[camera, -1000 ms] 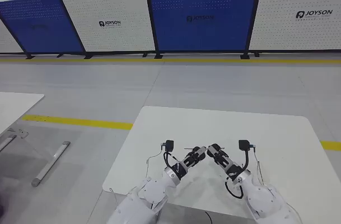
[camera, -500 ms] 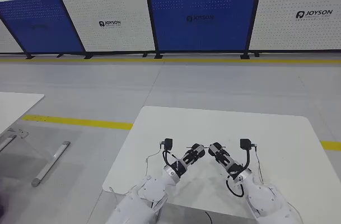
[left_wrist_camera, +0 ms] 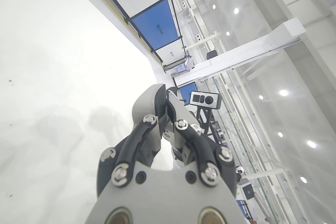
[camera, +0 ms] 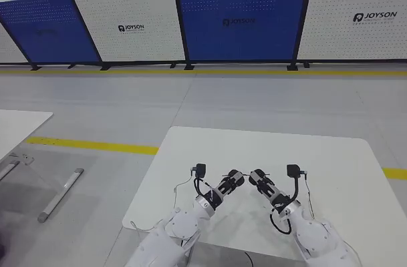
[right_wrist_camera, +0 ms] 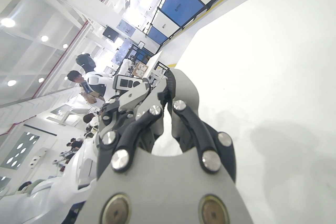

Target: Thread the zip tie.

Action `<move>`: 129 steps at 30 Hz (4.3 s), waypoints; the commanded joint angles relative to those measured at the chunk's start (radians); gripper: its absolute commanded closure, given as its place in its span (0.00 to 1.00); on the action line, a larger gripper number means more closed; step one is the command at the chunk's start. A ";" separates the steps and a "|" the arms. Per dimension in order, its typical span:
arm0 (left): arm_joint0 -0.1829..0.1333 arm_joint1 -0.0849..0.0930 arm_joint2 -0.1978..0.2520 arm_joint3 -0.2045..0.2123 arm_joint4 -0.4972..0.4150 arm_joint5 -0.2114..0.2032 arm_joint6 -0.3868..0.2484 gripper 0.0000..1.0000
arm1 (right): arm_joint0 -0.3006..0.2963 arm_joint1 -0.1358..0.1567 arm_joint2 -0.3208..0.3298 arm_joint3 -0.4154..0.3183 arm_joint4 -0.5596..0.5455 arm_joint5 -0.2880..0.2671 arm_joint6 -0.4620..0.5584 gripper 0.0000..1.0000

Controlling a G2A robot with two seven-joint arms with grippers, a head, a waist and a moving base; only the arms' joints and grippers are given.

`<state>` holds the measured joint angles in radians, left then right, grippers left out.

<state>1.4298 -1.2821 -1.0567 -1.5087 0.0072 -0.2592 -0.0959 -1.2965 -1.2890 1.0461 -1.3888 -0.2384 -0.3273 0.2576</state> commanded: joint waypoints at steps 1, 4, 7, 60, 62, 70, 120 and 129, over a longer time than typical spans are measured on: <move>-0.001 0.000 0.000 0.001 -0.002 0.001 0.000 1.00 | 0.000 -0.001 0.001 0.001 0.004 0.005 0.002 1.00; -0.002 0.000 -0.001 0.001 -0.007 0.003 0.001 1.00 | 0.001 -0.002 0.003 0.002 0.018 0.014 0.006 0.57; -0.003 -0.001 0.000 0.000 -0.012 0.006 0.004 1.00 | 0.002 -0.003 0.005 0.001 0.019 0.016 0.005 0.00; 0.024 -0.014 -0.020 -0.068 -0.311 0.022 -0.012 1.00 | 0.059 0.009 0.009 0.022 -0.353 0.074 0.009 0.00; 0.024 -0.014 -0.020 -0.068 -0.311 0.022 -0.012 1.00 | 0.059 0.009 0.009 0.022 -0.353 0.074 0.009 0.00; 0.023 -0.015 -0.012 -0.067 -0.303 0.027 -0.005 1.00 | 0.045 0.004 0.015 0.015 -0.313 0.080 -0.023 0.00; -0.017 -0.038 0.048 0.007 -0.241 0.028 0.070 1.00 | 0.018 -0.001 0.000 -0.027 -0.335 0.027 0.019 0.74; -0.025 -0.042 0.052 0.023 -0.239 0.030 0.067 1.00 | 0.025 -0.004 -0.002 -0.022 -0.331 0.027 0.009 0.78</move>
<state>1.4049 -1.3236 -1.0049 -1.4862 -0.2324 -0.2297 -0.0284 -1.2715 -1.2924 1.0445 -1.4112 -0.5692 -0.3013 0.2676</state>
